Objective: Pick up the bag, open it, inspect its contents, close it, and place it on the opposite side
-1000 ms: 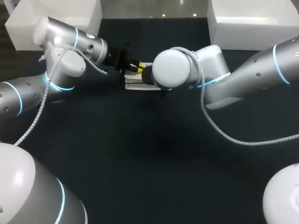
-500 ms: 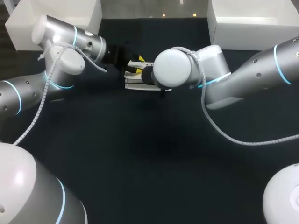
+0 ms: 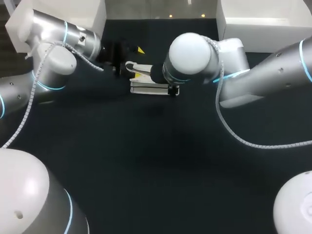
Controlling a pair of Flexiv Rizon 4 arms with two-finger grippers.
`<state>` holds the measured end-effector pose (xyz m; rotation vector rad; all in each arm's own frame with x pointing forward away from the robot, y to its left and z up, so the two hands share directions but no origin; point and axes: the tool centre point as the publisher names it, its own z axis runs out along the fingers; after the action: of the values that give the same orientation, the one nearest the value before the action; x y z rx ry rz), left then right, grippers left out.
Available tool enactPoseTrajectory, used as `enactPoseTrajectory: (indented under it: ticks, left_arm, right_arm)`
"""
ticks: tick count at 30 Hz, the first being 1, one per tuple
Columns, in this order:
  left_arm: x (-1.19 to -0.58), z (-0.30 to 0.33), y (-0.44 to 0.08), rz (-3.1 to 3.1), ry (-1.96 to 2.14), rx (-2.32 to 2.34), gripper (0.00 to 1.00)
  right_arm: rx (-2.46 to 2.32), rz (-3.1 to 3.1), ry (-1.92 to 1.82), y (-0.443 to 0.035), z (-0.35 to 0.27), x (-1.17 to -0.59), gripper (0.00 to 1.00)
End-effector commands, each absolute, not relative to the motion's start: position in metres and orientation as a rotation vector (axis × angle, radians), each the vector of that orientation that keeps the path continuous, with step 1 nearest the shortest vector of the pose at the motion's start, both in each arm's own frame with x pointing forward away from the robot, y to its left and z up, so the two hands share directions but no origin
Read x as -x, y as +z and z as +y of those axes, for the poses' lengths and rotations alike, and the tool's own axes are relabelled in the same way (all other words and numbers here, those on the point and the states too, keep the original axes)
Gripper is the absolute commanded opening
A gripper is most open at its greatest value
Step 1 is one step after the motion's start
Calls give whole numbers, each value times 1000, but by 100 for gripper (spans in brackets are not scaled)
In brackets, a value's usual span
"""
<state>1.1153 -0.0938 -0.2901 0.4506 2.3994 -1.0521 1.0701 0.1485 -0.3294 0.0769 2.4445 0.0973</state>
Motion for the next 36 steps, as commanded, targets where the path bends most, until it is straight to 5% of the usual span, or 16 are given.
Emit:
enactPoseTrajectory:
  ticks: [1, 36]
  left_arm:
    - [-1105, -78, -266, 2510, -989, -426, 100]
    - [-1070, -48, -256, 3020, -592, -141, 100]
  right_arm:
    - [-82, 2534, 108, -305, 142, -1067, 100]
    - [-179, 2814, 195, -272, 129, -1082, 100]
